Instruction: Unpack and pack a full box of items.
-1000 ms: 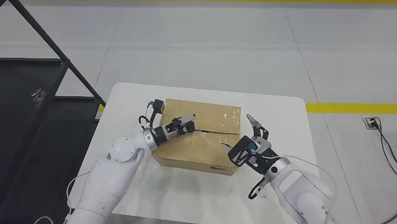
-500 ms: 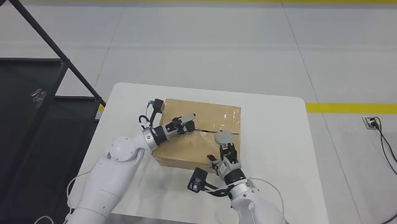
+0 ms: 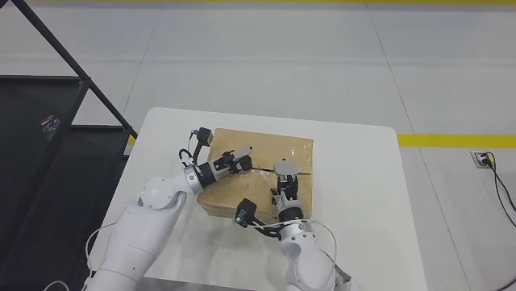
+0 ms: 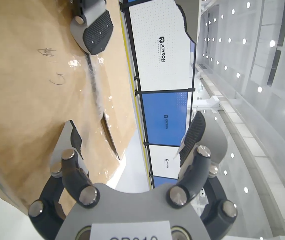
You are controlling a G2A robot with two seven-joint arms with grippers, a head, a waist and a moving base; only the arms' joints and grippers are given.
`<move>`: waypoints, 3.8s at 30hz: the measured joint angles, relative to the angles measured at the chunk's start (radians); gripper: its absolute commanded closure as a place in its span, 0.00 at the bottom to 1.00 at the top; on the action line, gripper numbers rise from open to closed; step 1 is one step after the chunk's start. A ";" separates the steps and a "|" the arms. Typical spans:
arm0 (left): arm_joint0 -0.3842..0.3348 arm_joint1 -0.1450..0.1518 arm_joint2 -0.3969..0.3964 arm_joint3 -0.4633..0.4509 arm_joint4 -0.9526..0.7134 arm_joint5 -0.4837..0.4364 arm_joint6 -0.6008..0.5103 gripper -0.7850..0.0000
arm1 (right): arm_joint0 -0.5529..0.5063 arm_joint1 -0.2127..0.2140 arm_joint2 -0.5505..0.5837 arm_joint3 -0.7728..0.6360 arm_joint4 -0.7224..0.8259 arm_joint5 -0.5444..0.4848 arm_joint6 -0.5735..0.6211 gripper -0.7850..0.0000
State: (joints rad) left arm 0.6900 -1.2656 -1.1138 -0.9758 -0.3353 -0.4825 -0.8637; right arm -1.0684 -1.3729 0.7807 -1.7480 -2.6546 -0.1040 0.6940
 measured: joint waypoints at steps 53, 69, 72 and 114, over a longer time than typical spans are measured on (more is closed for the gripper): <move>0.047 0.016 -0.043 -0.153 0.044 0.036 0.010 0.00 | -0.140 -0.028 0.352 -0.135 0.500 -0.129 -0.275 0.00; -0.112 -0.043 0.123 -0.076 0.054 0.101 0.022 0.00 | -0.272 -0.005 0.513 -0.150 0.590 -0.108 -0.443 0.00; -0.161 -0.068 0.178 -0.049 0.046 0.107 0.022 0.00 | -0.309 0.002 0.558 -0.150 0.632 -0.121 -0.504 0.00; 0.196 0.025 -0.250 -0.503 0.264 0.085 0.045 0.00 | -0.365 0.060 0.770 -0.188 0.946 -0.324 -0.710 0.00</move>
State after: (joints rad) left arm 0.8856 -1.2406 -1.3641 -1.4786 -0.0710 -0.3980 -0.8182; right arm -1.4335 -1.3133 1.5504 -1.9360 -1.7090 -0.4276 -0.0155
